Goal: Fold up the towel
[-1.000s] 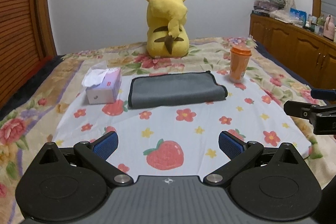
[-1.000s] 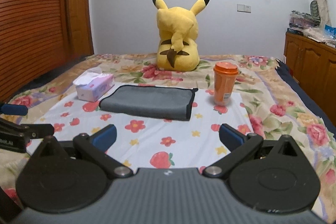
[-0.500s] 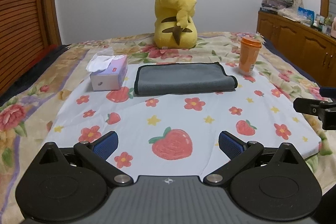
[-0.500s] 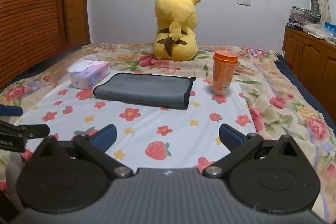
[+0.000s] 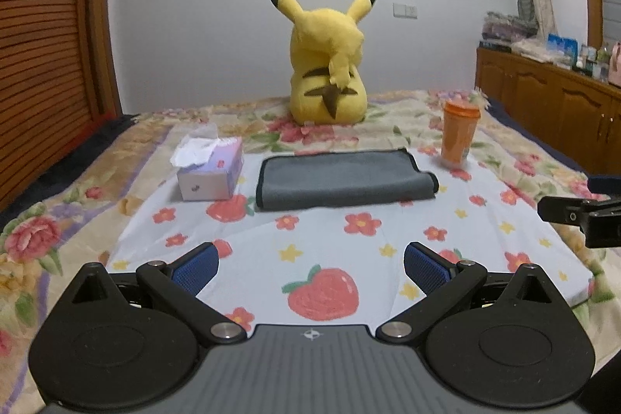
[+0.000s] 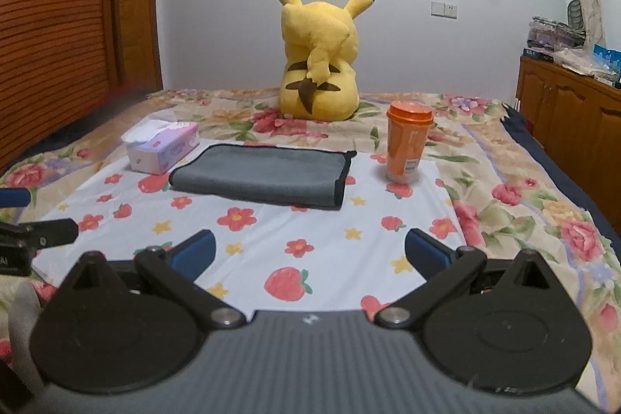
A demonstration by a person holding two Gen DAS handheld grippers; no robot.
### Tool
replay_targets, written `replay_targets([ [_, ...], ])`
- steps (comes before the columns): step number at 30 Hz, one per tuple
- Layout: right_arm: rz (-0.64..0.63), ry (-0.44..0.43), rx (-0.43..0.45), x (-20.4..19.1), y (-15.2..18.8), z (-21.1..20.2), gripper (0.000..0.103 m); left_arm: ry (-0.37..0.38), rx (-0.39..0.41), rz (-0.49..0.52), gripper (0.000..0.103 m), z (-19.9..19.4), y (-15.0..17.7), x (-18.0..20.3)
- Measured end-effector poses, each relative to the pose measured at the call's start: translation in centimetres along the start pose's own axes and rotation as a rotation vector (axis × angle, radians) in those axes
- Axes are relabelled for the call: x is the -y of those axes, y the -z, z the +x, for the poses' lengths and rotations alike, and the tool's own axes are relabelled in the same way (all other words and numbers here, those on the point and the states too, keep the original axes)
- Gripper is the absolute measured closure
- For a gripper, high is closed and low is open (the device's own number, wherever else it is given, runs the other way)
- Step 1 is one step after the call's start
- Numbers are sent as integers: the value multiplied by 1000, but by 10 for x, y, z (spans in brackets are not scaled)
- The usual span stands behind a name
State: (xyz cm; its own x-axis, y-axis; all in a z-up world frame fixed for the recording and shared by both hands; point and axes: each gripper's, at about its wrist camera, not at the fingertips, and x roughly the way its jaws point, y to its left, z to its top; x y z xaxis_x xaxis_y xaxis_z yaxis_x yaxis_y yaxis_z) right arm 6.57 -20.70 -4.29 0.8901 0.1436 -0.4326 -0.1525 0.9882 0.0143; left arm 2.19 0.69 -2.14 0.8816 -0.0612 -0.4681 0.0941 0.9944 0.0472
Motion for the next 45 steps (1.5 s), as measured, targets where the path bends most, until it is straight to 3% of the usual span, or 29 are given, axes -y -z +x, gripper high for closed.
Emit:
replay_targets([
  [34, 56, 42, 187, 13, -2, -30, 0, -26, 165, 20, 0, -23, -7, 1],
  [45, 63, 53, 199, 13, -2, -30, 0, -27, 171, 24, 0, -25, -7, 0],
])
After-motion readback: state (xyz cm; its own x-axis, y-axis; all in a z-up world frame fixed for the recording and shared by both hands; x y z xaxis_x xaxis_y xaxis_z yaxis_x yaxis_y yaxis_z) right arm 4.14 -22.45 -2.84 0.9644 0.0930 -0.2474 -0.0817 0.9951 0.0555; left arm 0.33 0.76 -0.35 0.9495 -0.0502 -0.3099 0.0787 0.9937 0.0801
